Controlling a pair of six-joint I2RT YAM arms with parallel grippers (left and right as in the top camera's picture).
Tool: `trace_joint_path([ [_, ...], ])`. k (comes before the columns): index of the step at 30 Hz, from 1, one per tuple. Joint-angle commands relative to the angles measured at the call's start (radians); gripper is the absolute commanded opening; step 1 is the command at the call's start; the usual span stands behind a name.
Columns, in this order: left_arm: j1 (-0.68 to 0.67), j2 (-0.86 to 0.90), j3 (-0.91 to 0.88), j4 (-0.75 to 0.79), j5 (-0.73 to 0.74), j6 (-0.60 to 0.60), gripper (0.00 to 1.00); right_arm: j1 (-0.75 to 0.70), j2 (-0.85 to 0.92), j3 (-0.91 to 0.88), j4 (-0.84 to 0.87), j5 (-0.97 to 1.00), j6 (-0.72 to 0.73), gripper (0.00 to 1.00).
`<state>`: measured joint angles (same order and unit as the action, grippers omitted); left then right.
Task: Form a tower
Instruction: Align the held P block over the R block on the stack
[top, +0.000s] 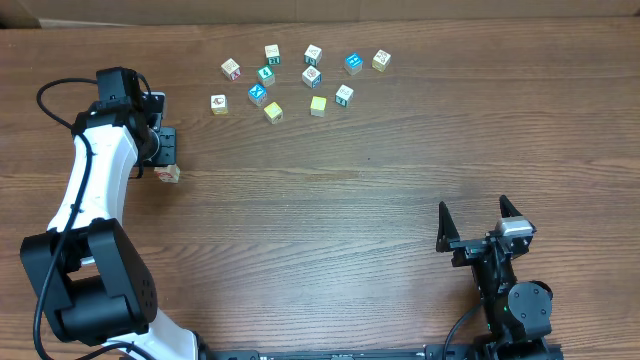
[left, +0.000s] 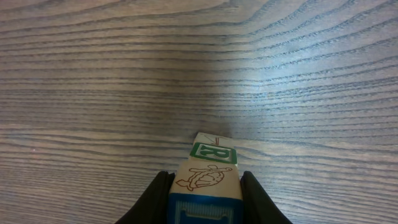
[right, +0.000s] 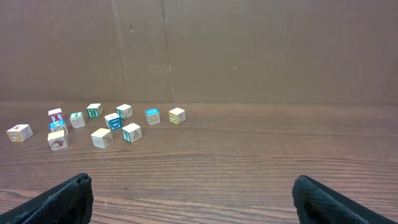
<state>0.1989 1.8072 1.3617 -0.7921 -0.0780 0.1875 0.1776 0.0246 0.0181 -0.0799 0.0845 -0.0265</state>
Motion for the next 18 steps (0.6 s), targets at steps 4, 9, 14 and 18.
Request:
trace_joint_path([
  [4, 0.004, 0.018, -0.007, -0.002, 0.019, 0.007, 0.11, -0.003, -0.001, -0.010, 0.004, 0.000, -0.001, 1.00],
  [9, 0.004, 0.018, -0.007, -0.011, 0.019, 0.006, 0.11, -0.003, -0.001, -0.010, 0.004, 0.000, -0.001, 1.00],
  [14, 0.004, 0.018, -0.007, -0.013, 0.019, 0.006, 0.11, -0.003, -0.001, -0.010, 0.004, 0.000, -0.001, 1.00],
  [18, 0.004, 0.018, -0.007, -0.012, 0.019, 0.006, 0.11, -0.003, -0.001, -0.010, 0.004, 0.000, -0.001, 1.00],
])
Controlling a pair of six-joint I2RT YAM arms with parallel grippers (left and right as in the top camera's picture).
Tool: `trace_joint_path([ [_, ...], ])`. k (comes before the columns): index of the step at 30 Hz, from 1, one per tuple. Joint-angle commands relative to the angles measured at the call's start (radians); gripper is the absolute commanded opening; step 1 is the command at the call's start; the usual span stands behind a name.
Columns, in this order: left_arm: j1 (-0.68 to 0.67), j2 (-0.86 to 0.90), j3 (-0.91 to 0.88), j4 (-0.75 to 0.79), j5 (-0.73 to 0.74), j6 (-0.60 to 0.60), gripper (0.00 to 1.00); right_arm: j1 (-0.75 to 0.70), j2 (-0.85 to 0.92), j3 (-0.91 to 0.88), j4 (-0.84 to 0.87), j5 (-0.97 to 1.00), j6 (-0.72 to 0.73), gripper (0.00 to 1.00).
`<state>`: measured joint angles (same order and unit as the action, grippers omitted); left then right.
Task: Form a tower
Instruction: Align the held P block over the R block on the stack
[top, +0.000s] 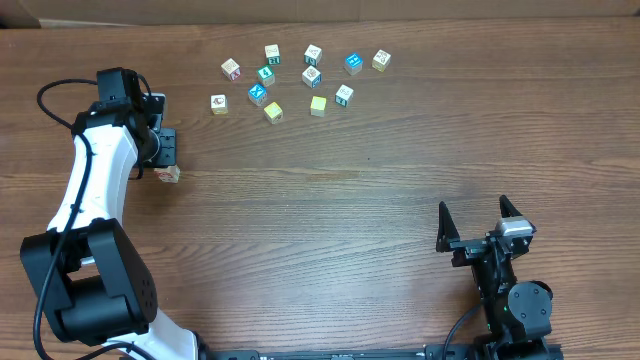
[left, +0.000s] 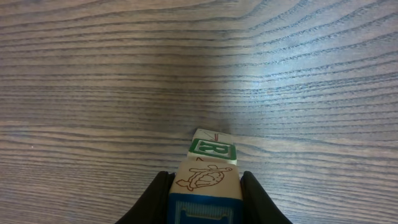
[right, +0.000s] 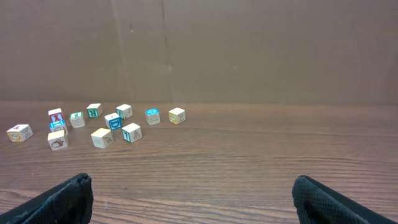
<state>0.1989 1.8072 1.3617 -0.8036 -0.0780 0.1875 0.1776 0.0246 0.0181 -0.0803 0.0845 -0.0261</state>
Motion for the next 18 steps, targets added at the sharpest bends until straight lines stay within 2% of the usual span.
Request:
trace_joint_path([
  [1, 0.004, 0.018, -0.007, -0.001, 0.019, 0.006, 0.11, -0.003, -0.001, -0.010, 0.004, 0.000, -0.002, 1.00],
  [18, 0.005, 0.019, -0.007, 0.003, 0.020, -0.012, 0.12, -0.003, -0.001, -0.010, 0.004, 0.000, -0.002, 1.00],
])
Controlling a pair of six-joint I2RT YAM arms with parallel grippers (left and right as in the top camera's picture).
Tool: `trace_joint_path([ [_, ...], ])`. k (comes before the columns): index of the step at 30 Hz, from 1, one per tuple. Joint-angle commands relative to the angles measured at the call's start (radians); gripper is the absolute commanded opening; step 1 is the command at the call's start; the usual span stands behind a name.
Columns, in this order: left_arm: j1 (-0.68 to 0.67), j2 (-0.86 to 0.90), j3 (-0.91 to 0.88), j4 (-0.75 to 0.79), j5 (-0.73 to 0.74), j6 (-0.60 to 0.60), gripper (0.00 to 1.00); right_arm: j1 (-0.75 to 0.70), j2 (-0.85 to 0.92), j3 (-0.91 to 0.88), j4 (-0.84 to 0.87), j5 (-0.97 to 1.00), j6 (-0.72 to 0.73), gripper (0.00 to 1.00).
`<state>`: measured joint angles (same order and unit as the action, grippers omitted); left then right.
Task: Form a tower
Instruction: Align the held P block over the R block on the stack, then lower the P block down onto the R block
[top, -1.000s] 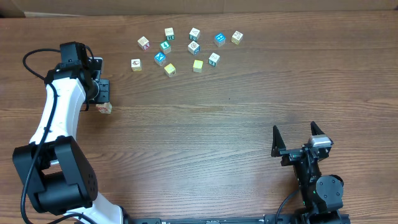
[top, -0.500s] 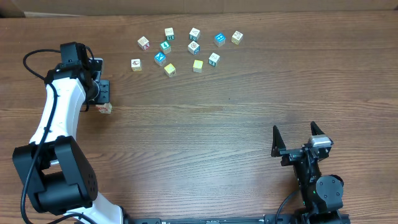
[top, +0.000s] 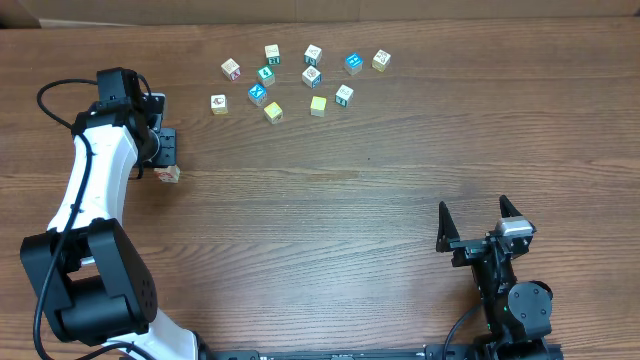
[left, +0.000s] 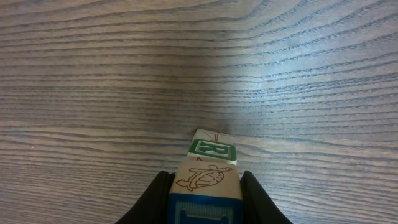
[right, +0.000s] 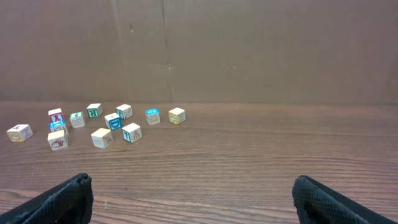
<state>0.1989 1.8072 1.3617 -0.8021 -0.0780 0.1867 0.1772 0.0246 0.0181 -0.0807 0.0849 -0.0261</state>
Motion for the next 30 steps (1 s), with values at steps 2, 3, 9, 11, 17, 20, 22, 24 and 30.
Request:
trace_joint_path([
  [2, 0.005, 0.020, -0.008, 0.001, 0.019, -0.011, 0.11, -0.003, -0.001, -0.010, 0.005, -0.001, -0.001, 1.00],
  [3, 0.005, 0.020, -0.008, 0.001, 0.020, -0.011, 0.11, -0.003, -0.001, -0.010, 0.005, -0.001, -0.002, 1.00],
  [9, 0.005, 0.021, -0.014, 0.007, 0.019, -0.011, 0.11, -0.003, -0.001, -0.010, 0.005, -0.001, -0.002, 1.00],
  [11, 0.004, 0.021, -0.017, 0.008, 0.019, -0.011, 0.11, -0.003, -0.001, -0.010, 0.005, -0.001, -0.002, 1.00],
  [17, 0.005, 0.021, -0.018, 0.007, 0.019, -0.011, 0.11, -0.003, -0.001, -0.010, 0.005, -0.001, -0.002, 1.00],
  [20, 0.005, 0.021, -0.018, 0.007, 0.019, -0.011, 0.11, -0.003, -0.001, -0.010, 0.005, -0.001, -0.002, 1.00],
  [22, 0.005, 0.021, -0.018, 0.012, 0.019, -0.011, 0.11, -0.003, -0.001, -0.010, 0.005, -0.001, -0.002, 1.00],
  [24, 0.005, 0.021, -0.018, 0.014, 0.019, -0.011, 0.12, -0.003, -0.001, -0.010, 0.005, -0.001, -0.002, 1.00],
  [30, 0.005, 0.021, -0.018, 0.017, 0.020, -0.011, 0.13, -0.003, -0.001, -0.010, 0.005, -0.001, -0.002, 1.00],
])
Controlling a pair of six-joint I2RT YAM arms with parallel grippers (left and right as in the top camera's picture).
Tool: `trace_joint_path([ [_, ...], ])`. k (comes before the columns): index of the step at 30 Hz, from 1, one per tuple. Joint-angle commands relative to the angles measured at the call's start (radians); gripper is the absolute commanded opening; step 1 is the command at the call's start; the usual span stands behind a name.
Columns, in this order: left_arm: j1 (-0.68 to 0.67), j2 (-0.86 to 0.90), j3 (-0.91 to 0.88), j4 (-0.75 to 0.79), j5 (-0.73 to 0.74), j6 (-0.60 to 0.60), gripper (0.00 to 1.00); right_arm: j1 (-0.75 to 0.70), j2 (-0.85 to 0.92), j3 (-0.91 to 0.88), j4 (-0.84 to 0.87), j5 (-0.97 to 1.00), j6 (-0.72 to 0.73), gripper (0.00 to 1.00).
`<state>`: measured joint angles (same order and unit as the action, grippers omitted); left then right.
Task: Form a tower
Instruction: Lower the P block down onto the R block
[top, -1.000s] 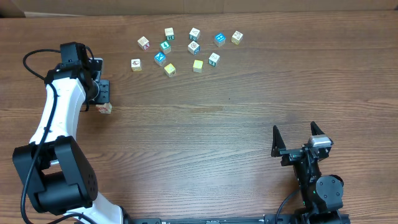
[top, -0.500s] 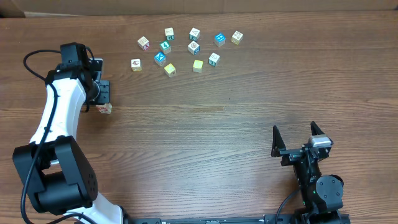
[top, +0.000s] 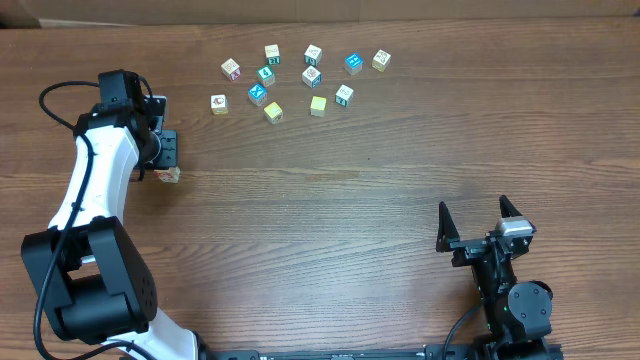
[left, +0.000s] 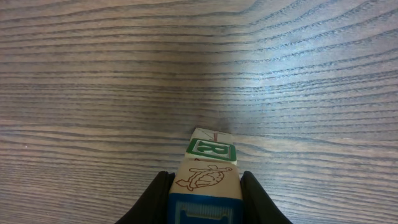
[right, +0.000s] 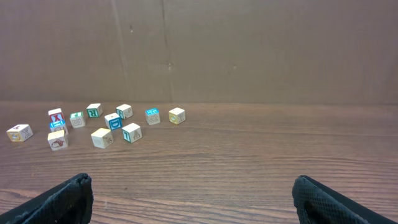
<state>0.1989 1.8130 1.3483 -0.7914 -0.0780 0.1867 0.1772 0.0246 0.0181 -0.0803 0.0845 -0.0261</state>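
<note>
My left gripper (left: 205, 190) is shut on a turtle block (left: 206, 177) with a blue face toward the camera. It hangs just above a green-lettered block (left: 212, 150) standing on the wood table at the left (top: 168, 174). In the overhead view the left gripper (top: 165, 150) hides the held block. Whether the two blocks touch I cannot tell. My right gripper (right: 193, 196) is open over bare table near the front right (top: 480, 222).
Several loose letter blocks (top: 311, 76) lie scattered at the back middle of the table, seen also in the right wrist view (right: 114, 121). A brown cardboard wall (right: 249, 50) stands behind them. The table's far edge (top: 330, 21) runs along the top.
At every earlier moment my left gripper held the turtle block right over the green-lettered block at the table's left, with only a slight shift of the view. The right gripper stayed open at the front right throughout.
</note>
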Motion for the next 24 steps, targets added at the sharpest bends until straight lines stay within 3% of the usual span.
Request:
trace_joint_path([
  [1, 0.005, 0.015, -0.005, 0.006, 0.019, -0.010, 0.13, -0.003, -0.001, -0.010, 0.004, 0.000, -0.002, 1.00],
  [24, 0.005, 0.050, -0.005, 0.003, 0.019, -0.010, 0.20, -0.003, -0.001, -0.010, 0.004, 0.000, -0.002, 1.00],
])
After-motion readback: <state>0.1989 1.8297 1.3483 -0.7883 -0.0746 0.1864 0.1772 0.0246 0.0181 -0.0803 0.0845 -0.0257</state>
